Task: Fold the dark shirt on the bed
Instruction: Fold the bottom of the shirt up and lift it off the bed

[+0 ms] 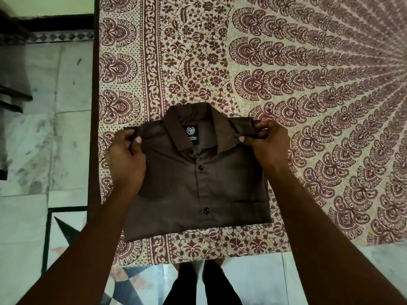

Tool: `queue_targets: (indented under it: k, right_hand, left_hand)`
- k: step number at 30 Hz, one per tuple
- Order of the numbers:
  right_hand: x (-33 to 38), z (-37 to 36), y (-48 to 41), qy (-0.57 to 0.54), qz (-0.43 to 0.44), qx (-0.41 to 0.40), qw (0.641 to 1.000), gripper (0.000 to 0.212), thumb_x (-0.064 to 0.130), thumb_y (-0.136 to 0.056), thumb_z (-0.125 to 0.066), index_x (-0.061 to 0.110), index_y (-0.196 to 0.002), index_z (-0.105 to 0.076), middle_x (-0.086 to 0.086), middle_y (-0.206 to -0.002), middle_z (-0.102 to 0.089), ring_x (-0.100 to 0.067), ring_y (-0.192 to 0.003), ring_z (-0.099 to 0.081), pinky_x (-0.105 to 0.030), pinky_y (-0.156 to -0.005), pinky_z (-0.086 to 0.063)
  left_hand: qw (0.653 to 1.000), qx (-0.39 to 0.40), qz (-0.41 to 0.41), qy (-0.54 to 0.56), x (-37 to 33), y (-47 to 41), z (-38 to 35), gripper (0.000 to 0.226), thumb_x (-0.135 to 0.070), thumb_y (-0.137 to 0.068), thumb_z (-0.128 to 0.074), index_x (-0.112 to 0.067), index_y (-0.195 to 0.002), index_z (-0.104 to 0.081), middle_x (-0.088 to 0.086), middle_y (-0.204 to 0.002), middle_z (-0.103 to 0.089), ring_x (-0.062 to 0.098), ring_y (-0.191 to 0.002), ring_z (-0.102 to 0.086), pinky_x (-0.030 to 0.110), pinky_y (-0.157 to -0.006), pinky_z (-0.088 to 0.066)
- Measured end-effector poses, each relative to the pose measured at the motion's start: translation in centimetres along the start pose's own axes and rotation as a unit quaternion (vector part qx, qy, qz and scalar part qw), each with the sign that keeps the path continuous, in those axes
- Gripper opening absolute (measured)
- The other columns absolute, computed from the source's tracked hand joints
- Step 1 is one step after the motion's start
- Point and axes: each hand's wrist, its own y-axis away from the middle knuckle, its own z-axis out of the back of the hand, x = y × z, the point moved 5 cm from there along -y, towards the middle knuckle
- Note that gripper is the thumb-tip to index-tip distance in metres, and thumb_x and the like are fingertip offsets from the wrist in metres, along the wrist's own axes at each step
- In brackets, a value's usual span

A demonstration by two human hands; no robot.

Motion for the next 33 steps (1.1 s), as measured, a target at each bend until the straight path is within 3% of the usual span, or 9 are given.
queue_targets:
  k: [4,6,9,11,16,21,26,29,33]
  right_hand:
    - [1.2,0.9,3.8,0.108,0.207,-0.108,0.966,0.034,0.024,-0.091,-0.075,0.007,-0.118,-0.064,-0.014,-0.113,-0.059,-0.027,-0.101,-0.058,-0.038,-0.087,-0.050]
    - [0.4,-0.1,5.6,0.172,0.264,-0.096,0.944,0.040,0.028,-0.097,-0.068,0.007,-0.130,-0.061,-0.021,-0.127,-0.053,-0.035,-0.115,-0.051,-0.043,-0.096,-0.046]
    - [-2.6,-2.3,5.9,0.319,0.242,-0.018,0.916,0.056,0.044,-0.105,-0.053,0.018,-0.154,-0.045,-0.021,-0.157,-0.036,-0.043,-0.140,-0.035,-0.062,-0.109,-0.036]
    - [-3.7,-2.5,5.4,0.355,0.213,0.008,0.910,0.061,0.054,-0.107,-0.041,0.028,-0.162,-0.030,-0.016,-0.170,-0.017,-0.042,-0.151,-0.020,-0.069,-0.113,-0.027]
    - [-1.7,-1.9,8.5,0.361,0.262,-0.041,0.894,0.067,0.053,-0.107,-0.037,0.020,-0.165,-0.027,-0.011,-0.174,-0.012,-0.035,-0.157,-0.014,-0.063,-0.118,-0.023]
    - [-5.4,-3.0,12.0,0.422,0.283,0.055,0.860,0.082,0.068,-0.103,-0.032,0.017,-0.166,-0.020,-0.003,-0.176,-0.004,-0.027,-0.162,-0.008,-0.060,-0.121,-0.026]
    - [-6.6,-2.2,10.5,0.416,0.216,0.011,0.883,0.087,0.071,-0.103,-0.025,0.014,-0.167,-0.012,-0.002,-0.176,-0.002,-0.026,-0.163,-0.004,-0.057,-0.127,-0.017]
    - [-5.2,-2.8,12.6,0.385,0.269,0.007,0.883,0.084,0.064,-0.105,-0.031,0.010,-0.167,-0.014,-0.006,-0.176,-0.001,-0.026,-0.163,0.001,-0.052,-0.130,-0.007]
    - [-7.3,-3.6,15.2,0.401,0.327,0.068,0.853,0.079,0.066,-0.103,-0.036,0.023,-0.167,-0.018,-0.007,-0.176,-0.004,-0.028,-0.163,-0.003,-0.056,-0.128,-0.016]
  left_hand:
    - [0.987,-0.052,-0.135,-0.067,-1.7,2.2,1.4,0.033,-0.013,-0.102,-0.057,-0.003,-0.133,-0.056,0.022,-0.125,-0.060,0.034,-0.114,-0.056,0.043,-0.096,-0.046]
    - [0.972,-0.033,-0.197,-0.123,-1.5,3.7,1.0,0.036,-0.021,-0.105,-0.054,-0.005,-0.138,-0.054,0.021,-0.139,-0.053,0.038,-0.125,-0.052,0.050,-0.102,-0.045]
    - [0.954,0.071,-0.193,-0.218,0.8,4.8,-1.1,0.052,-0.039,-0.108,-0.042,-0.018,-0.156,-0.041,0.006,-0.167,-0.031,0.033,-0.149,-0.034,0.055,-0.116,-0.032]
    - [0.946,0.101,-0.188,-0.246,2.2,4.8,-1.8,0.059,-0.047,-0.108,-0.030,-0.021,-0.161,-0.032,0.001,-0.174,-0.019,0.028,-0.157,-0.022,0.057,-0.121,-0.026]
    - [0.944,0.054,-0.200,-0.258,0.5,6.3,-0.9,0.059,-0.044,-0.109,-0.031,-0.017,-0.162,-0.031,0.003,-0.175,-0.011,0.026,-0.161,-0.013,0.052,-0.124,-0.018]
    - [0.922,0.122,-0.232,-0.284,2.7,9.2,-1.6,0.066,-0.055,-0.106,-0.030,-0.027,-0.165,-0.023,0.000,-0.176,-0.005,0.024,-0.162,-0.006,0.055,-0.127,-0.020]
    - [0.923,0.135,-0.232,-0.275,3.3,9.1,-2.0,0.067,-0.053,-0.106,-0.032,-0.026,-0.166,-0.020,0.001,-0.176,-0.004,0.024,-0.163,-0.003,0.052,-0.129,-0.014]
    - [0.936,0.092,-0.232,-0.250,2.4,10.8,-0.5,0.067,-0.052,-0.105,-0.038,-0.022,-0.164,-0.027,0.005,-0.176,-0.008,0.026,-0.162,-0.004,0.051,-0.129,-0.010]
    - [0.916,0.112,-0.245,-0.298,4.2,13.3,0.1,0.074,-0.060,-0.101,-0.038,-0.025,-0.165,-0.024,0.006,-0.176,-0.007,0.030,-0.162,-0.006,0.058,-0.128,-0.015]
